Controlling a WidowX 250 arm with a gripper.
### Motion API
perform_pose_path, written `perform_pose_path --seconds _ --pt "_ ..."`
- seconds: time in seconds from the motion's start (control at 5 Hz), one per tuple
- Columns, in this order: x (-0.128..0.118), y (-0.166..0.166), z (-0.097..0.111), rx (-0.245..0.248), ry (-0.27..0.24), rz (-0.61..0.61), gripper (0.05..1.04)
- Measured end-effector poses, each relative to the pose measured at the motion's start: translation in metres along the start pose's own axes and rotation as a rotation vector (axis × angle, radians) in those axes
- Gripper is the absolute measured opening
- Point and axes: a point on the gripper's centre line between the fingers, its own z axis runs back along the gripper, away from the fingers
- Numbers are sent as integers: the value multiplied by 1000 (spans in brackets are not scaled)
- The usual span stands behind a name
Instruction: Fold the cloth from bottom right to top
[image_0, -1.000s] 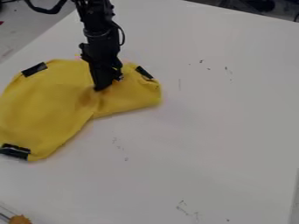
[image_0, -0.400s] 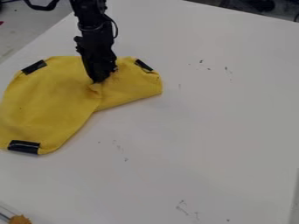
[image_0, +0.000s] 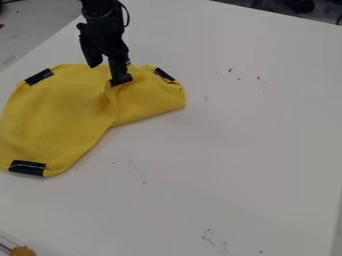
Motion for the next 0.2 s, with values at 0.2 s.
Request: perform_pose_path --seconds 0.2 --pt "-4 -2 14 16 2 21 1005"
